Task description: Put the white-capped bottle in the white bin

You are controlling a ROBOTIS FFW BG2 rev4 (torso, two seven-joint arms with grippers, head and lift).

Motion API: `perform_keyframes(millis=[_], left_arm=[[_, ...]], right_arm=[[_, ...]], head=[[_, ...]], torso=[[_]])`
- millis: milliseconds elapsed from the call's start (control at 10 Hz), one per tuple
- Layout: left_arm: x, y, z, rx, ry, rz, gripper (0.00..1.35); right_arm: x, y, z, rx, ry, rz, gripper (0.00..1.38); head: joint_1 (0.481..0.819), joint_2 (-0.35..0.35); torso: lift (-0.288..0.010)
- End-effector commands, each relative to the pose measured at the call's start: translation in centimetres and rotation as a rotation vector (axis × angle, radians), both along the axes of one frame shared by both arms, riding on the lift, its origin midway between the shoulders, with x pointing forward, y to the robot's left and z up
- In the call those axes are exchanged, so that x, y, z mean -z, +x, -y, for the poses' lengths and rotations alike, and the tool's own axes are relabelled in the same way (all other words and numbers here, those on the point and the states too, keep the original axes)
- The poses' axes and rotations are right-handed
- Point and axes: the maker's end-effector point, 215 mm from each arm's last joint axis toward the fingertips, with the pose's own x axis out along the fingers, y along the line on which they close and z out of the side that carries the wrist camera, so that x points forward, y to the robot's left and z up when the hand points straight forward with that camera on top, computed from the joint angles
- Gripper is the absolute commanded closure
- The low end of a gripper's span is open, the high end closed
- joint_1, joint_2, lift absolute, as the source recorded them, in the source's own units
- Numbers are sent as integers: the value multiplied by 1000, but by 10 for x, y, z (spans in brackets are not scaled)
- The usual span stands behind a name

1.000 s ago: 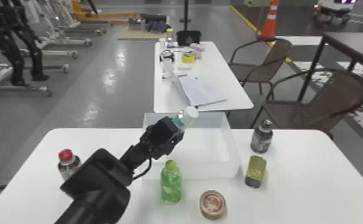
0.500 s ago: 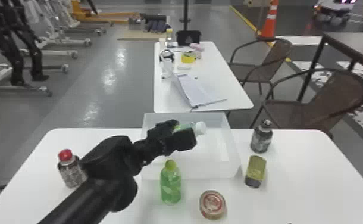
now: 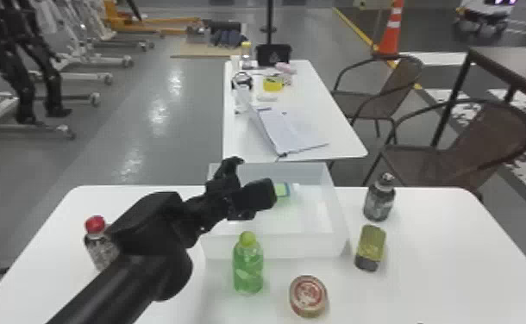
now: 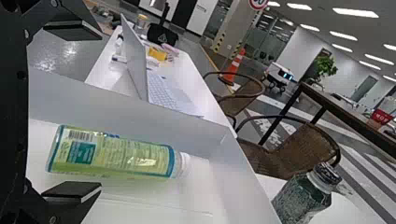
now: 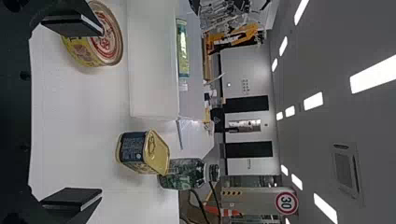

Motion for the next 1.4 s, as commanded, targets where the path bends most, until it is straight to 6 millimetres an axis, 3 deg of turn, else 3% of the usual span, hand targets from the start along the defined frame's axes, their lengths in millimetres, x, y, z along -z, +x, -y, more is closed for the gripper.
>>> perform_keyframes(millis=[0, 300, 400, 600, 800, 1200, 1300], left_arm=[[-5, 1, -5, -11, -19, 7, 142], [-25, -2, -53, -99, -125, 42, 148], [-36, -10, -88, -162, -208, 69, 150], [-33, -38, -143, -274, -379, 78, 150], [-25, -79, -168, -345, -570, 90, 150], [13, -183, -246, -487, -901, 103, 150], [26, -203, -255, -506, -994, 75, 150]], right_arm=[[0, 0, 0, 0, 0, 0, 85], [0, 0, 0, 0, 0, 0, 85], [1, -1, 0, 0, 0, -2, 85], [3, -5, 1, 2, 3, -9, 85], [3, -7, 2, 0, 2, -11, 85], [6, -13, 5, 9, 3, -21, 85], [8, -15, 7, 16, 1, -26, 85]], head=[[549, 0], [549, 0], [549, 0], [549, 0], [549, 0], [549, 0], [549, 0]], torso=[[-100], [-100], [-100], [-100], [-100], [-100], [-100]])
